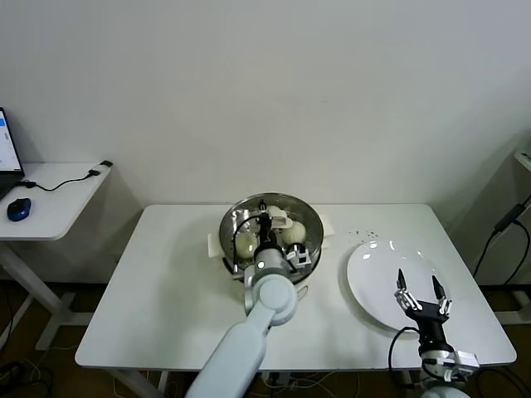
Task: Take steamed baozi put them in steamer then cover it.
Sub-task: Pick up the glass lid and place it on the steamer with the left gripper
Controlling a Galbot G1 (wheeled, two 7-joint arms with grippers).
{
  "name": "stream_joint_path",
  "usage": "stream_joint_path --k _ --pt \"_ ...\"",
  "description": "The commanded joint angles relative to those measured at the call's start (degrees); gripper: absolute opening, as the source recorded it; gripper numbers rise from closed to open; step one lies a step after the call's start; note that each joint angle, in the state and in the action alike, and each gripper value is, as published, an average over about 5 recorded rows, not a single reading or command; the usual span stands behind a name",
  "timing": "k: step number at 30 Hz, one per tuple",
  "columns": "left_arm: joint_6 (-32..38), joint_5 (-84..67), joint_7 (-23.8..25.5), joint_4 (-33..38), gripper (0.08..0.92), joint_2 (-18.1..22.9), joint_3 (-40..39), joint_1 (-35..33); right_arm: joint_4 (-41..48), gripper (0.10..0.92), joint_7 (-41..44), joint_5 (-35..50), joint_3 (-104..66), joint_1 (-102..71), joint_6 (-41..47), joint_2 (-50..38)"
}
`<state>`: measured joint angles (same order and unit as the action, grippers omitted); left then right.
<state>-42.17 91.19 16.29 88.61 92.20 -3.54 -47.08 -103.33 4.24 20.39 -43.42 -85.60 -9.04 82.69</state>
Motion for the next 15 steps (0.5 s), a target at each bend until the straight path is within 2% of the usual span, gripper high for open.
stream_joint_path --k 1,11,15 --pt "0.81 -0.08 -0.02 -0.46 0.167 2.80 0.09 -0.30 0.00 0.823 0.01 -0.03 -0.02 -0.07 -0.05 0.01" --pt "2.79 0.22 -1.24 1.17 0.168 2.80 -0.64 -1.44 -0.03 0.823 0.02 -0.02 -0.07 -0.02 -0.09 0.06" --pt "3.80 0.07 -0.93 4.53 0.232 2.80 -1.53 -2.92 0.02 0.823 0.03 -0.01 -0.15 -0.04 -0.10 0.03"
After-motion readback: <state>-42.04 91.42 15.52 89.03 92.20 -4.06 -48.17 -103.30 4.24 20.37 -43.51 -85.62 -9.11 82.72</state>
